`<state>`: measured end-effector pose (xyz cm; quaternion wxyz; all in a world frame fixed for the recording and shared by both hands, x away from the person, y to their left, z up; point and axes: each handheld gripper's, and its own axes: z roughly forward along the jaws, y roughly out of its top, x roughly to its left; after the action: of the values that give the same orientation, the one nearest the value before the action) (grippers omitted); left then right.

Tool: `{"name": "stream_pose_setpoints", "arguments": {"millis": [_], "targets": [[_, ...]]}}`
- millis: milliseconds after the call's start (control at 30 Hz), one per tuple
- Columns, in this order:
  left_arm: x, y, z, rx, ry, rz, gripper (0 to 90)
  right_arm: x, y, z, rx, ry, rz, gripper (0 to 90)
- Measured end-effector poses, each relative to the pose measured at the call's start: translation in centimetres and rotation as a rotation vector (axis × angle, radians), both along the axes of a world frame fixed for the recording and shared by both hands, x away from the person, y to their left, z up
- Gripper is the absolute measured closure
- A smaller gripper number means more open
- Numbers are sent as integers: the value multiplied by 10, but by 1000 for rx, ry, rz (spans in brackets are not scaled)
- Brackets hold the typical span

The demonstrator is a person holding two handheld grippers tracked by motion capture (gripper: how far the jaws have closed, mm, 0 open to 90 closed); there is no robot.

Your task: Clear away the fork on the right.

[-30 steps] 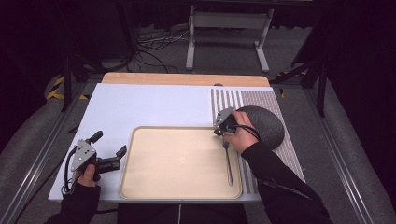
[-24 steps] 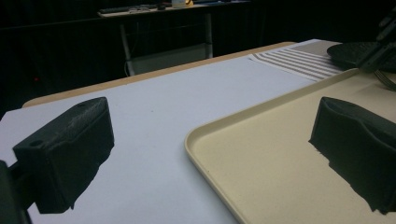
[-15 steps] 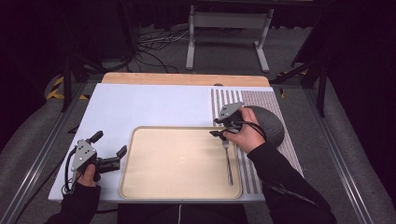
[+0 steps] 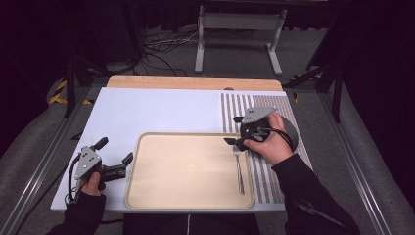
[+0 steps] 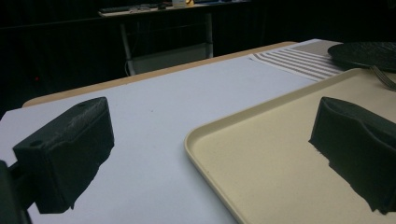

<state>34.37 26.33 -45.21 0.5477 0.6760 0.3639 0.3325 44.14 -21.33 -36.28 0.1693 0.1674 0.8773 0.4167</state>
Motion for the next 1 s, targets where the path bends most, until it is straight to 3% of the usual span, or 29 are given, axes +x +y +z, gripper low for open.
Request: {"name": "stream_pose_setpoints", "arguments": {"millis": [133,433,500,633,1000], "targets": [[0,0,0,-1,0,-1,2,-5,-7,4,41,-8,-2,187],[0,-1,0,0,-2,-1,2,-23,-38,2,220,-47,-54,147],[0,-1,0,1,-1,-1,2,-24,-40,2,234,-50,-63,144],[0,-1,0,6,-1,2,2,-31,-57,-5,314,-67,-105,132],[0,-2,0,5,1,-1,2,-47,-92,-27,440,-95,-181,109]]}}
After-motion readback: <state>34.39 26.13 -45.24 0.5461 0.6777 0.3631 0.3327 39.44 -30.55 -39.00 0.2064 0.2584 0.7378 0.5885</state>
